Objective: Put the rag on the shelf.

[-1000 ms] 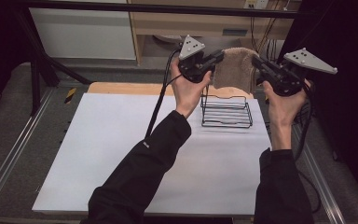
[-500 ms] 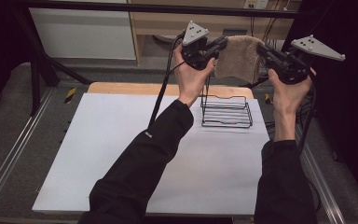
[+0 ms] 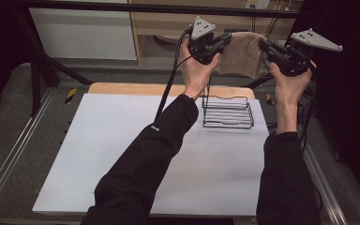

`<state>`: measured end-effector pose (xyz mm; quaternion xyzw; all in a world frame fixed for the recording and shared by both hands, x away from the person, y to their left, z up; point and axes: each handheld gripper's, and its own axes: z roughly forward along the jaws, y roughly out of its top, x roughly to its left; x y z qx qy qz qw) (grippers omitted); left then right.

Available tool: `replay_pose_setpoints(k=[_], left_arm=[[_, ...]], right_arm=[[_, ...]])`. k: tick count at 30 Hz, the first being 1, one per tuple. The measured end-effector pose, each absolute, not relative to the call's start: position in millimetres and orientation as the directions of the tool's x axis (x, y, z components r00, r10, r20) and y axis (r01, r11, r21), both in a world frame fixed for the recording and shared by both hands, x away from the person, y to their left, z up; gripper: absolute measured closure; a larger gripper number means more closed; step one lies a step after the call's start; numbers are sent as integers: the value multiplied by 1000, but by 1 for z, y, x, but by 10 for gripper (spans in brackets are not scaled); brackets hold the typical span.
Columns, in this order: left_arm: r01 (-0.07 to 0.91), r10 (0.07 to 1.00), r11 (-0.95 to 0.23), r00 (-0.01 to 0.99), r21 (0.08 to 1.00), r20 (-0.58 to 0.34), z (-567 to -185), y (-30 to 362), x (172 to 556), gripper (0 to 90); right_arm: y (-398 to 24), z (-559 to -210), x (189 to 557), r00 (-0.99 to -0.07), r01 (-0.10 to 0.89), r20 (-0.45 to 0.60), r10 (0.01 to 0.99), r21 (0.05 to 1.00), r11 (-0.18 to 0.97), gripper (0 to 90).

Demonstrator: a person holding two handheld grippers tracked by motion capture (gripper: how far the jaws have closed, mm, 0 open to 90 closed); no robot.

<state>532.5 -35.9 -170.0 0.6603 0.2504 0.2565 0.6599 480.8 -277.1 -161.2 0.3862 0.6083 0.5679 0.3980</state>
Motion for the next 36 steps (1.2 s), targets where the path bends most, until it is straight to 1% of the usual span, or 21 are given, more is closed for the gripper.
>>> replay_pose_setpoints(k=[5, 13, 17, 28, 36], left_arm=[[5, 675, -8, 738, 1000, 2, -174, -35, 545, 856], [8, 675, -41, 737, 999, 22, -189, -38, 554, 856], [19, 668, -45, 744, 999, 16, -199, -39, 557, 856], [44, 636, -85, 771, 995, 20, -224, -37, 547, 856], [23, 608, -110, 792, 994, 49, -227, -39, 536, 855]], right_arm=[[-278, -165, 495, -386, 21, -69, 920, 996, 84, 859], [-281, -176, 508, -390, 45, -69, 918, 995, 94, 858], [-285, -185, 512, -393, 59, -68, 917, 993, 99, 858], [-291, -211, 504, -406, 113, -66, 911, 986, 122, 856], [-296, -219, 495, -403, 115, -61, 913, 987, 116, 855]])
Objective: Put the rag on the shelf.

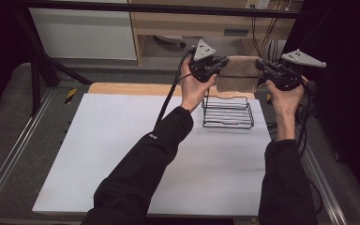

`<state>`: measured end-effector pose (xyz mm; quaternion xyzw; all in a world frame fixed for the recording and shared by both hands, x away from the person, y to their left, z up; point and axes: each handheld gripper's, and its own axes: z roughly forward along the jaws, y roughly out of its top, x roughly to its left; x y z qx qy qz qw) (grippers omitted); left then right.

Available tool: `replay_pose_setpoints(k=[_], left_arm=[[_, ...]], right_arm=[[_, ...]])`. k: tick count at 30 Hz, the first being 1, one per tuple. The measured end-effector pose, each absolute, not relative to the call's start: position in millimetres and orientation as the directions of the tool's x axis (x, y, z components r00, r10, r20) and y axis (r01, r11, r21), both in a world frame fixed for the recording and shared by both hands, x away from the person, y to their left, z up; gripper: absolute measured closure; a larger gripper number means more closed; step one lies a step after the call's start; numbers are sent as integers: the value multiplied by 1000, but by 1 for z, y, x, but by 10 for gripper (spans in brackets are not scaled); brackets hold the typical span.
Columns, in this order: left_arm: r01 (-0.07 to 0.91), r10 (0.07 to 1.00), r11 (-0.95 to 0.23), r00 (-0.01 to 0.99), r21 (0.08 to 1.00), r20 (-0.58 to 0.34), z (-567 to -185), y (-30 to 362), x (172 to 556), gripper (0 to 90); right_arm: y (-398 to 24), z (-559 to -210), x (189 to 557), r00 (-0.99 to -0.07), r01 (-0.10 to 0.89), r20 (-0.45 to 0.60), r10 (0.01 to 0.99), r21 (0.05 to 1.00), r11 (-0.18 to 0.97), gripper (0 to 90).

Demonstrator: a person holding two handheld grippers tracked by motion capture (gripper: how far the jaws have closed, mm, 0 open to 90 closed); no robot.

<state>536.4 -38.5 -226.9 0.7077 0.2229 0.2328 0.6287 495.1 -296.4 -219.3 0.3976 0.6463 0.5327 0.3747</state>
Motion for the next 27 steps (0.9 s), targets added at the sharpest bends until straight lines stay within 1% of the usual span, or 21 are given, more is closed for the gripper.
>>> replay_pose_setpoints(k=[8, 16, 20, 27], left_arm=[[28, 585, -121, 809, 992, 48, -230, -35, 526, 852], [79, 574, -176, 818, 981, 38, -233, -33, 515, 839], [103, 570, -190, 821, 976, 24, -235, -33, 512, 836], [140, 556, -206, 831, 969, -2, -239, -31, 510, 815]], right_arm=[[-298, -222, 485, -414, 108, -61, 908, 987, 116, 850], [-296, -225, 475, -430, 150, -48, 902, 981, 124, 843], [-296, -227, 470, -440, 175, -40, 897, 976, 129, 843], [-296, -233, 466, -450, 191, -30, 893, 973, 129, 844]])
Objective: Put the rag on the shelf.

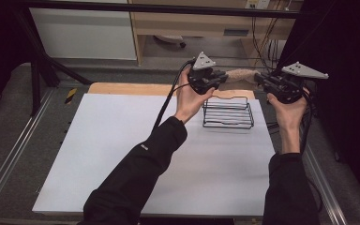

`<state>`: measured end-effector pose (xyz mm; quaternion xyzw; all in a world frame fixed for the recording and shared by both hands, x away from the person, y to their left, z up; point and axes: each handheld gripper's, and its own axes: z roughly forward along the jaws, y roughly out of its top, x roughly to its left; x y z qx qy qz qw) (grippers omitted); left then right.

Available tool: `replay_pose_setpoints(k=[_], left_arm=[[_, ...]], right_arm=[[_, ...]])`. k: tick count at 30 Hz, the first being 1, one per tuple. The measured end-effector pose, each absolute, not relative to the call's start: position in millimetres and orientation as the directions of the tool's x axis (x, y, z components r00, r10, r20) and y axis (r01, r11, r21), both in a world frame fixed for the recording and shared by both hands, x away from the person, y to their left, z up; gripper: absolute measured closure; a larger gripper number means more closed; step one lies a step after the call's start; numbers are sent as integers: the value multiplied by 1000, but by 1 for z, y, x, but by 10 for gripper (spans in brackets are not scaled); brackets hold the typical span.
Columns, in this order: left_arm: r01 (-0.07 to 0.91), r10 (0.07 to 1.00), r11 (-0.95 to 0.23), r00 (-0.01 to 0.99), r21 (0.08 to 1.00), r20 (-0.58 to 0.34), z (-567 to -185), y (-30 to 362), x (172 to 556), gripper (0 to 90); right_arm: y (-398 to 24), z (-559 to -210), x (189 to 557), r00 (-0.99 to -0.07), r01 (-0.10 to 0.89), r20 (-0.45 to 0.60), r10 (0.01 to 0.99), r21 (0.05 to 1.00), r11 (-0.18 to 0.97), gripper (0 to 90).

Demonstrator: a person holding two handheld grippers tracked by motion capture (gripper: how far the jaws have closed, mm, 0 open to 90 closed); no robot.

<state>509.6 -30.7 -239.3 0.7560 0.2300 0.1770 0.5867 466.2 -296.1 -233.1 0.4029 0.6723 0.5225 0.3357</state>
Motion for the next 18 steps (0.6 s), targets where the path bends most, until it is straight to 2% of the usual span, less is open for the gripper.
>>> replay_pose_setpoints(k=[4, 9, 13, 18], left_arm=[[149, 554, -187, 832, 971, -21, -232, -25, 507, 774], [148, 580, -128, 813, 981, -48, -217, -18, 508, 769], [165, 592, -125, 804, 978, -59, -212, -24, 512, 823], [211, 571, -180, 817, 961, -72, -219, -34, 517, 895]], right_arm=[[-296, -234, 465, -455, 187, -41, 890, 972, 140, 846], [-297, -237, 463, -461, 182, -57, 886, 971, 157, 846], [-296, -239, 462, -463, 179, -66, 884, 970, 166, 845], [-297, -244, 460, -476, 173, -77, 876, 968, 179, 839]])
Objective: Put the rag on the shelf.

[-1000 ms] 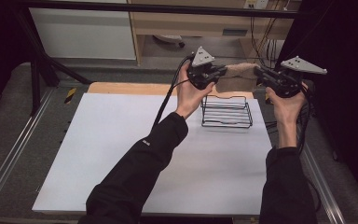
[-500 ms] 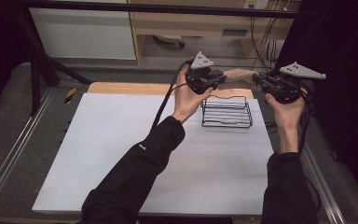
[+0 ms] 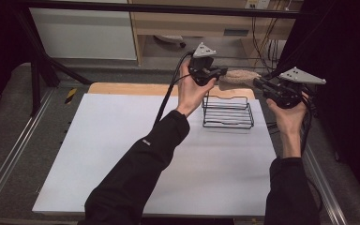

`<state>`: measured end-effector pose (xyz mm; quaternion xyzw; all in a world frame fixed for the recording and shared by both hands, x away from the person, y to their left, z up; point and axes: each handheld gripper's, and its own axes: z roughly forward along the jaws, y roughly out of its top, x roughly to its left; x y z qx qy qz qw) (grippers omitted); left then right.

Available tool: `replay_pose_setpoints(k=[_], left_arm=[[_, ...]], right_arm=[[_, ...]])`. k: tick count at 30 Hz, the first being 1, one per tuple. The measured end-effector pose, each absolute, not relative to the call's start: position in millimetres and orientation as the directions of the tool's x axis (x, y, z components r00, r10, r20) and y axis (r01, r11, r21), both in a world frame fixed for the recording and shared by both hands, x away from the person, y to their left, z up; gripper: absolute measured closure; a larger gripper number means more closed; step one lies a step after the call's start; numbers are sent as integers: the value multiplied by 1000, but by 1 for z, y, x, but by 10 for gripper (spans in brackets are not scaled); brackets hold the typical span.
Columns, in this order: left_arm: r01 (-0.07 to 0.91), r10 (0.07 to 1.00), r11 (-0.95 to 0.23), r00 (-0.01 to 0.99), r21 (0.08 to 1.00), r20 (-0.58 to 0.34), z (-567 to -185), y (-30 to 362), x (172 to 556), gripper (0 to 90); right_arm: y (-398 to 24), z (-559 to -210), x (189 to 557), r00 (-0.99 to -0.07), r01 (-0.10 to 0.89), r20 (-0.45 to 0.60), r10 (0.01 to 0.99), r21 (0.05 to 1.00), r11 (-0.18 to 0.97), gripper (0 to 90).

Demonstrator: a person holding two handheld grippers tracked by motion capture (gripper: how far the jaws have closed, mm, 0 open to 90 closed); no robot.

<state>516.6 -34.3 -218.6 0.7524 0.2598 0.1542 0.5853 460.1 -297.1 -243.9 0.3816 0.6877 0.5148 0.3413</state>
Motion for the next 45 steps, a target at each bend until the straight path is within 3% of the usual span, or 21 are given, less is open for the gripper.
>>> replay_pose_setpoints(k=[7, 11, 15, 17, 21, 24, 30, 37, 45], left_arm=[[241, 543, -244, 837, 939, -73, -233, -37, 516, 897], [244, 539, -264, 840, 933, -67, -239, -38, 516, 897], [246, 534, -285, 843, 927, -60, -245, -39, 517, 897], [246, 535, -292, 843, 924, -56, -247, -40, 517, 897], [242, 535, -302, 844, 922, -46, -253, -42, 517, 896], [236, 534, -318, 845, 918, -32, -256, -43, 518, 896], [238, 548, -324, 836, 916, -24, -262, -45, 523, 884], [241, 542, -315, 839, 918, -34, -263, -44, 522, 873], [250, 537, -323, 843, 913, -40, -258, -31, 511, 784]], right_arm=[[-297, -247, 459, -486, 182, -76, 870, 966, 186, 805], [-298, -245, 455, -490, 179, -61, 869, 969, 169, 681], [-297, -240, 451, -495, 164, -57, 867, 974, 158, 623], [-295, -237, 450, -499, 159, -54, 865, 975, 153, 636], [-293, -242, 456, -494, 225, -11, 870, 964, 140, 819], [-292, -255, 463, -471, 291, 14, 882, 946, 140, 895], [-295, -277, 474, -430, 323, 37, 902, 939, 115, 900], [-296, -274, 469, -447, 300, 24, 894, 946, 124, 881], [-295, -264, 451, -471, 289, 31, 882, 950, 121, 789]])
